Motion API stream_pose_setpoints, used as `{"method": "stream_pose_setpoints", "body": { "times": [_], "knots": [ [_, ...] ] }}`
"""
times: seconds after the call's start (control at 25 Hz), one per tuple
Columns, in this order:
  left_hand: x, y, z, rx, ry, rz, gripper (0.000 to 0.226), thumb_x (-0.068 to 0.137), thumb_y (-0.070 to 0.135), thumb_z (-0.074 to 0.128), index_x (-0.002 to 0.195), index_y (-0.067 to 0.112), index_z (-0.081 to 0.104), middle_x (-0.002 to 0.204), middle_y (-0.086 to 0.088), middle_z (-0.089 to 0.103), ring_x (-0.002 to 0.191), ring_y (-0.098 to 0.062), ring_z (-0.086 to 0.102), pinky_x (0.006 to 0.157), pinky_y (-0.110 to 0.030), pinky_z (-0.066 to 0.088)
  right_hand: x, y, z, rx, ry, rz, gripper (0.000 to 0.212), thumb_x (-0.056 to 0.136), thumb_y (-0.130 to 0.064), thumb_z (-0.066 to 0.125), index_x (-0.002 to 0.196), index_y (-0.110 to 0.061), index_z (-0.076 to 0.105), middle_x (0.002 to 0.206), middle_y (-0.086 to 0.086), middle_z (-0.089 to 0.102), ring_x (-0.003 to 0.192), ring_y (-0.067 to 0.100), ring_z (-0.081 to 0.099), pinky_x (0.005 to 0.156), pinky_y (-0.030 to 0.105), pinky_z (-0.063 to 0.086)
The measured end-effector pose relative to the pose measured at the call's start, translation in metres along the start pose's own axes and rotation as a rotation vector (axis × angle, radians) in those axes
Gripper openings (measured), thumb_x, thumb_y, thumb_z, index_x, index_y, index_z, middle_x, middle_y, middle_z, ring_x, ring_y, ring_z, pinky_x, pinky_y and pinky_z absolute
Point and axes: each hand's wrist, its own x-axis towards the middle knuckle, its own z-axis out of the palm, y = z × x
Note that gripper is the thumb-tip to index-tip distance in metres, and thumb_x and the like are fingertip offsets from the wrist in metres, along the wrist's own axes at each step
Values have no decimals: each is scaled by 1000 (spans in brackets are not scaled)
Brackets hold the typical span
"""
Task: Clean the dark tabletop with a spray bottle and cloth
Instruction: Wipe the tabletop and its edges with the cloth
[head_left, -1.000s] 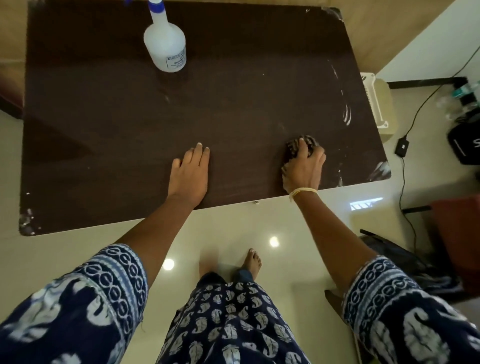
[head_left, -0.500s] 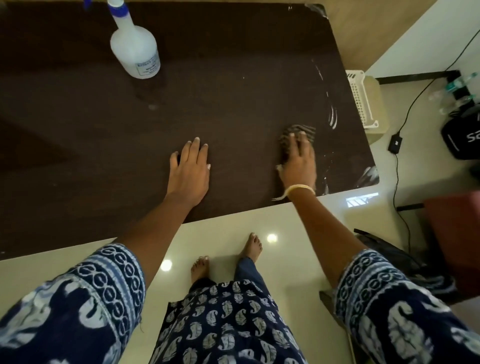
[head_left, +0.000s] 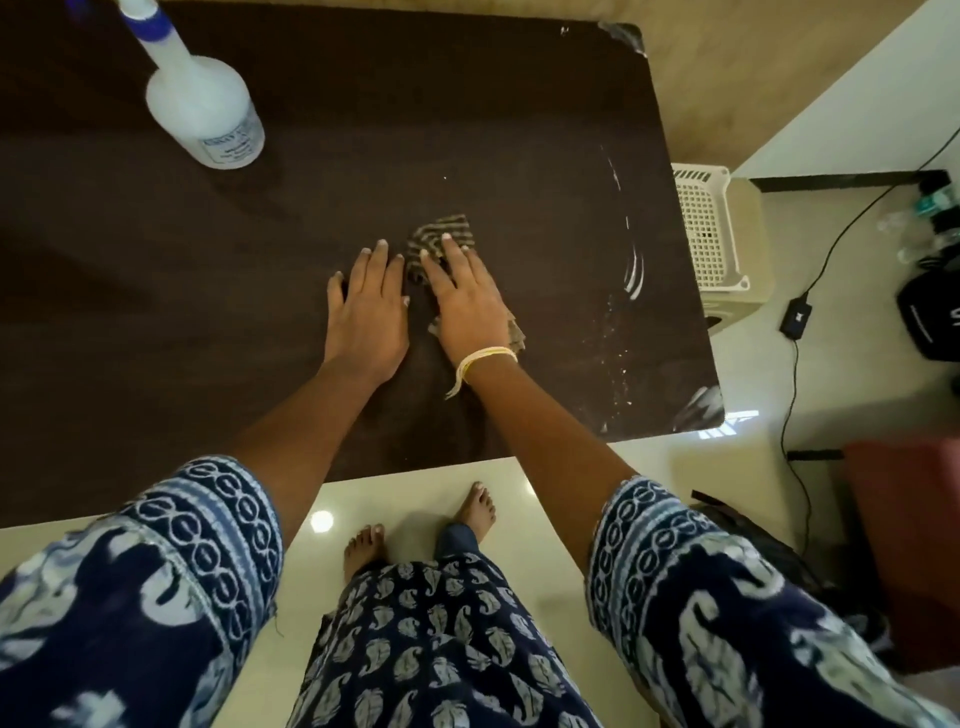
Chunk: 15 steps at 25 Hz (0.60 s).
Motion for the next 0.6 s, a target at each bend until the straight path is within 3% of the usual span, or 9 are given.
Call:
{"method": "stream_pose_setpoints", "body": {
  "times": [0.16, 0.28, 0.36, 0.48, 0.6],
  "knots": [
    [22, 19, 0, 29, -12, -22, 54, 104, 27, 33, 153, 9, 22, 163, -11, 15, 150, -26, 13, 118, -54, 18, 10, 107, -27, 46, 82, 281, 84, 74, -11, 78, 148, -21, 39, 158, 9, 26, 143, 34, 25, 120, 39, 21],
    [35, 38, 1, 6, -29, -39, 53, 104, 27, 32, 154, 10, 20, 163, -9, 13, 151, -25, 11, 119, -53, 17, -10, 183, -51, 65, 113, 499, 79, 79, -9, 74, 148, -22, 38, 159, 6, 24, 145, 30, 20, 120, 42, 21],
    [38, 47, 2, -20, -25, -73, 53, 104, 24, 34, 153, 10, 22, 163, -10, 15, 151, -26, 12, 119, -51, 20, -15, 194, -59, 86, 140, 561, 73, 82, -4, 70, 147, -19, 40, 159, 5, 25, 146, 29, 20, 119, 45, 25],
    [40, 44, -2, -26, -9, -84, 52, 103, 23, 39, 151, 9, 27, 161, -10, 20, 149, -26, 19, 115, -48, 28, 12, 154, -57, 229, 248, 494, 73, 78, -1, 71, 144, -15, 45, 156, 9, 30, 144, 27, 24, 119, 43, 26],
    [50, 33, -8, -56, 28, -97, 51, 102, 23, 41, 150, 9, 30, 160, -10, 22, 147, -26, 21, 110, -49, 32, 52, 77, -39, 237, 168, 184, 83, 73, -8, 78, 146, -21, 40, 157, 9, 25, 144, 28, 22, 119, 37, 22]
  ]
}}
